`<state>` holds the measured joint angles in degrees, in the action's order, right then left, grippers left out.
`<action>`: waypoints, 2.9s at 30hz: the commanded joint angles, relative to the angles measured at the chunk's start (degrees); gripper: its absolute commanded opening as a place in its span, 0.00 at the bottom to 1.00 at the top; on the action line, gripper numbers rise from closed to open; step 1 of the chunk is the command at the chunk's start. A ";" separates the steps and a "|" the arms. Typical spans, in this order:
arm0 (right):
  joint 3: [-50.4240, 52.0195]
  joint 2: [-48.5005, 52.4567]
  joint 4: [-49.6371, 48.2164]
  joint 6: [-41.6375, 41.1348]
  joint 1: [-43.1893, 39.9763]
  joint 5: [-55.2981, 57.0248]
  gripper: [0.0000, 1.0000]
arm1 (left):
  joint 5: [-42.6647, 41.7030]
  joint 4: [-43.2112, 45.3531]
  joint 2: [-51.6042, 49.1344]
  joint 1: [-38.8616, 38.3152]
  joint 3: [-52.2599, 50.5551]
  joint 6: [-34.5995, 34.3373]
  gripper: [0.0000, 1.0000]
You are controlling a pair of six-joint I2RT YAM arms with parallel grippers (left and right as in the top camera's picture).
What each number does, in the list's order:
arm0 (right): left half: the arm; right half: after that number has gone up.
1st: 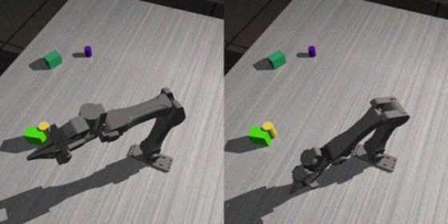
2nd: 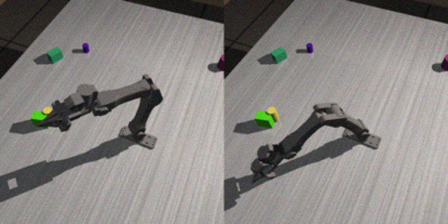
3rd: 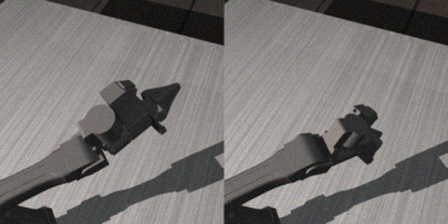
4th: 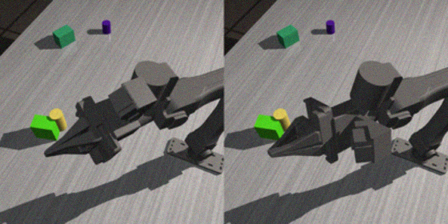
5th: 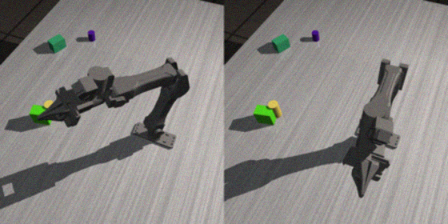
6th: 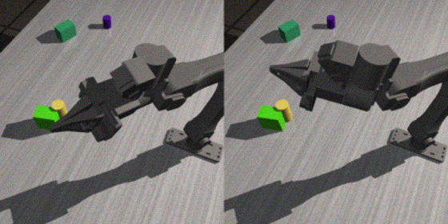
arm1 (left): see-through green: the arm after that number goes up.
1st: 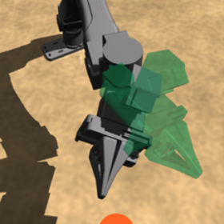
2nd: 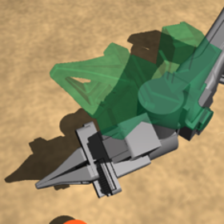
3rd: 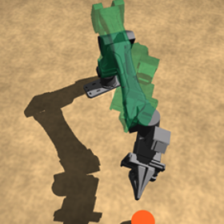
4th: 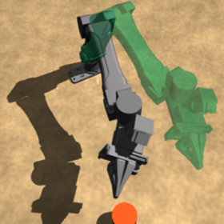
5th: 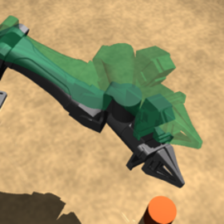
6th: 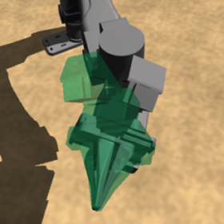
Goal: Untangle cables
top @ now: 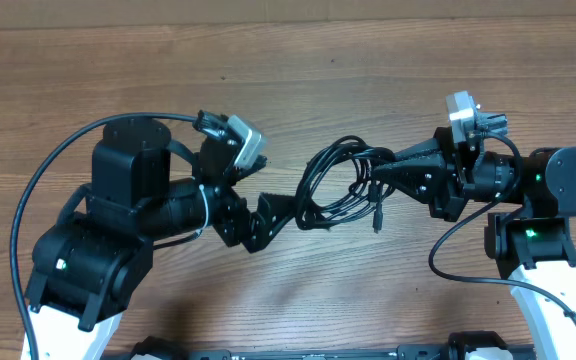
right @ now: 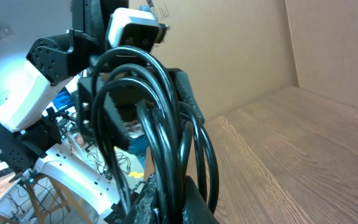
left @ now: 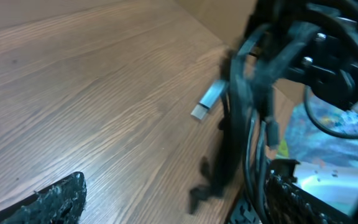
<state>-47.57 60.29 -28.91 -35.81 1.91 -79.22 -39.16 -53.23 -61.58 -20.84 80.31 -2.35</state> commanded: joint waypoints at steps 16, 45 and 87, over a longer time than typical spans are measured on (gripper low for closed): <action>-1.25 -0.26 -0.42 -0.42 1.09 0.44 0.04 | -12.52 2.67 -4.37 0.20 0.96 4.33 0.77; -1.25 0.61 7.13 -0.37 0.94 -0.11 0.50 | -5.84 4.35 -7.63 4.31 0.96 1.64 0.04; -1.25 7.45 12.13 -0.44 1.01 1.84 0.27 | 18.56 -4.02 -7.65 7.41 0.96 -5.60 0.04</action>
<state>-47.68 67.90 -17.76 -36.23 2.72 -77.69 -20.73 -58.37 -69.14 -13.76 80.29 -3.25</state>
